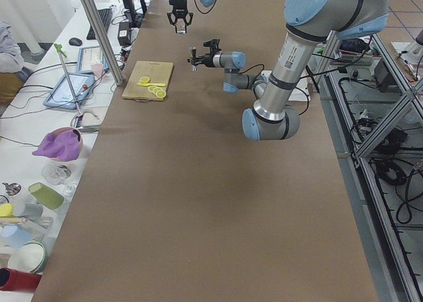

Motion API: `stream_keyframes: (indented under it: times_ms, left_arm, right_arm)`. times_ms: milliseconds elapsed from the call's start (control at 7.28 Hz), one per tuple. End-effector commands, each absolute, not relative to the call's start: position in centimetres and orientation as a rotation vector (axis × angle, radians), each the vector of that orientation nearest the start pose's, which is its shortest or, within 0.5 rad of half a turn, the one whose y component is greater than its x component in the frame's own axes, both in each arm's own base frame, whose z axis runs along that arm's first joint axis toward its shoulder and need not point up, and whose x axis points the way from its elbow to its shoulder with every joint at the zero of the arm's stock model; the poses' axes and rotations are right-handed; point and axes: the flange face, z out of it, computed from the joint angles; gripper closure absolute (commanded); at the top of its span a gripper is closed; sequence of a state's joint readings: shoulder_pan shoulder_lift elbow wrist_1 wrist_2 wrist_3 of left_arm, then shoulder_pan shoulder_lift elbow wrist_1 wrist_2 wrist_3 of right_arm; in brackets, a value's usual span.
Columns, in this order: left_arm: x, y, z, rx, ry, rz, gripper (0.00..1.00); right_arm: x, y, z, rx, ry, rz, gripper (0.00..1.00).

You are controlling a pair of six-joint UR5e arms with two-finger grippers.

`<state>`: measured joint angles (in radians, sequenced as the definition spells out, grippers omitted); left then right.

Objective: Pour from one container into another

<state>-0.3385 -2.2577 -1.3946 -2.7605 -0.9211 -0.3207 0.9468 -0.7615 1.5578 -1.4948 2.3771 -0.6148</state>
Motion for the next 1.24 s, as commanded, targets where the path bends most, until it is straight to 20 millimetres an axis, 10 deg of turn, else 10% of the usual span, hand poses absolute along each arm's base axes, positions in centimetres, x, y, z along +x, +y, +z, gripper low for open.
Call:
stream_keyframes:
  times_ms: [0,1099]
  left_arm:
    - [58.3,-40.4,18.2,1.476,0.811,0.153,1.00]
    - [59.3,-39.4,18.7,1.462,0.821,0.176,1.00]
  right_arm:
    - [-37.4,-59.9,14.0,0.874,-0.817,-1.471,1.00]
    - [-38.0,-52.4,13.5,0.860,-0.833,-1.562,1.00]
